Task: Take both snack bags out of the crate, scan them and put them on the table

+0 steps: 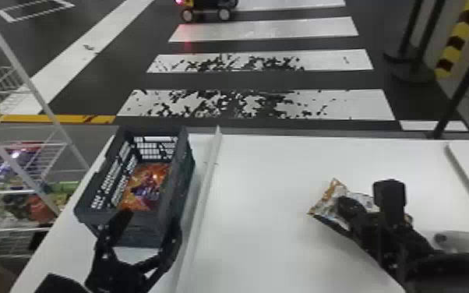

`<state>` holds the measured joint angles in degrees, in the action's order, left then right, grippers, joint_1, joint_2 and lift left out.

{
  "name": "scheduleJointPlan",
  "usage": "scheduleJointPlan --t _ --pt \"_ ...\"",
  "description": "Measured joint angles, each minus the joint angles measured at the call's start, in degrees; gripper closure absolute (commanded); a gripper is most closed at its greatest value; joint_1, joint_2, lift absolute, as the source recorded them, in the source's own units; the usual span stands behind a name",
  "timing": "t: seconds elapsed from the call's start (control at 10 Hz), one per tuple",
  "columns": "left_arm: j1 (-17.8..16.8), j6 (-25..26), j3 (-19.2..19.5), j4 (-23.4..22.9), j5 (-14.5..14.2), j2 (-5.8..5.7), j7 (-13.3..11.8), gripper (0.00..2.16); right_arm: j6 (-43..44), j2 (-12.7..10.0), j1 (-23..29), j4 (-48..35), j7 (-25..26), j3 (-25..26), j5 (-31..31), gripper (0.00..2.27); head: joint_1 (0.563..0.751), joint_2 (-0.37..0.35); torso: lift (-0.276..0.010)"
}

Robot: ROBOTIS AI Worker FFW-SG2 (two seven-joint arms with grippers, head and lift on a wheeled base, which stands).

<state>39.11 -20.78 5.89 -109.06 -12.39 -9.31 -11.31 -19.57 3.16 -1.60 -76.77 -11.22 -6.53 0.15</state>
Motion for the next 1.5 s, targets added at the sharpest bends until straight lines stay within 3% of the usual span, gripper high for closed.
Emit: scheduleJointPlan --t 0.3,0.9,1.2,1.5 --pt "-0.1 0.2 -0.1 0.0 0.0 0.00 -0.1 0.14 -0.7 0.0 2.9 -4.0 0.2 0.4 0.0 2.22 0.695 0.135 -0.094" --pt "0.0 0.2 -0.1 0.0 0.1 -0.17 -0.2 0.14 -6.2 -0.2 6.3 -18.1 -0.3 -0.7 -6.4 2.22 0.695 0.192 -0.094" --pt "-0.2 0.2 -0.2 0.0 0.1 -0.09 -0.2 0.14 -5.2 0.1 5.1 -15.7 1.8 4.0 -3.5 2.22 0.695 0.106 -0.094" --pt "-0.2 0.2 -0.2 0.1 0.1 -0.09 -0.2 0.14 4.2 1.4 3.2 -8.1 8.5 6.9 -0.6 2.22 0.695 0.021 -0.094"
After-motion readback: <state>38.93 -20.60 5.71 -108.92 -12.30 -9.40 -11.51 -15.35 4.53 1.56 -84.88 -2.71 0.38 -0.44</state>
